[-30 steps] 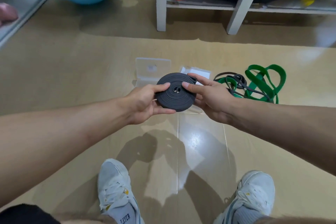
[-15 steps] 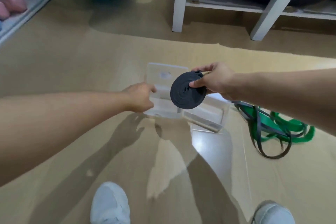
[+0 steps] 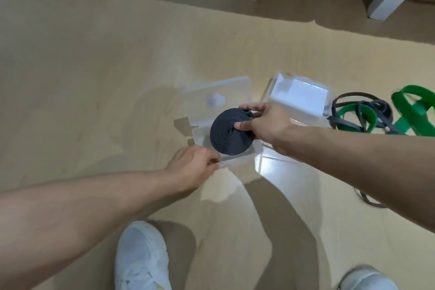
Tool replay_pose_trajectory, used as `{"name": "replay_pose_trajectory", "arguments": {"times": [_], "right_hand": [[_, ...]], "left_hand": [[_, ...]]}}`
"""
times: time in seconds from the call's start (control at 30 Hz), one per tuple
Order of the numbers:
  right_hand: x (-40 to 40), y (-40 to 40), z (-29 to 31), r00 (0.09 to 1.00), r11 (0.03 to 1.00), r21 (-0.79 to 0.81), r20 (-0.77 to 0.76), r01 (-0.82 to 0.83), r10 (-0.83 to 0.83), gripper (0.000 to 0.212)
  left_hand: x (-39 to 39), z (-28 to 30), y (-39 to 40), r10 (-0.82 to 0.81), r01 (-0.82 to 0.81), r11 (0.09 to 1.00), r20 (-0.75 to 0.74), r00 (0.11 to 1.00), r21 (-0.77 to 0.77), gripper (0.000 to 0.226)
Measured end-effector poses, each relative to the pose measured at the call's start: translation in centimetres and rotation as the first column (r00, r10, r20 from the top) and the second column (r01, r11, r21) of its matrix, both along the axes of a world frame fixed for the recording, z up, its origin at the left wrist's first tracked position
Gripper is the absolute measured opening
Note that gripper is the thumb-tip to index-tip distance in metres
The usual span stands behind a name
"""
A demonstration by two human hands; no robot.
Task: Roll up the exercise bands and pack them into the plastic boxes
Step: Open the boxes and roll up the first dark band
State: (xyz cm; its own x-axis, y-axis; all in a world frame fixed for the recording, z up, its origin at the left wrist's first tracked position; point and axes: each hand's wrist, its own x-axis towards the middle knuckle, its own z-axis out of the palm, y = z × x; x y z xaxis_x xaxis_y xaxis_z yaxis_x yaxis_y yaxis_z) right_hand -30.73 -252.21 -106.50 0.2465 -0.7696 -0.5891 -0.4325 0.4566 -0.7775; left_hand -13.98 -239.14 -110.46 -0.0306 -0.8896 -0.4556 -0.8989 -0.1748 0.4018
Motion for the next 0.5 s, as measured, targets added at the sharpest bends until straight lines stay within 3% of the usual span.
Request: {"name": "replay_pose_trajectory", "arguments": {"times": [0.27, 0.4, 0.5], "right_hand": [[-0.6, 3.3, -1.7, 0.998, 0.998, 0.02, 0.02, 0.053, -0.053, 0.047], [-0.6, 4.1, -2.4, 0.988, 0.988, 0.037, 0.016, 0.152, -0.153, 0.046], [-0.9, 4.4, -3.3, 0.972, 0.969, 0.076, -0.01, 0.236, -0.236, 0.047]], "left_hand": [[0.9, -0.8, 1.5, -0.113, 0.115, 0.992, -0.049, 0.992, 0.054, 0.047], [0.9, -0.9, 1.0, -0.147, 0.148, 0.987, -0.024, 0.989, 0.06, 0.033], [0.9, -0.5, 1.0, -0.182, 0.182, 0.983, -0.003, 0.983, 0.018, 0.034]]}}
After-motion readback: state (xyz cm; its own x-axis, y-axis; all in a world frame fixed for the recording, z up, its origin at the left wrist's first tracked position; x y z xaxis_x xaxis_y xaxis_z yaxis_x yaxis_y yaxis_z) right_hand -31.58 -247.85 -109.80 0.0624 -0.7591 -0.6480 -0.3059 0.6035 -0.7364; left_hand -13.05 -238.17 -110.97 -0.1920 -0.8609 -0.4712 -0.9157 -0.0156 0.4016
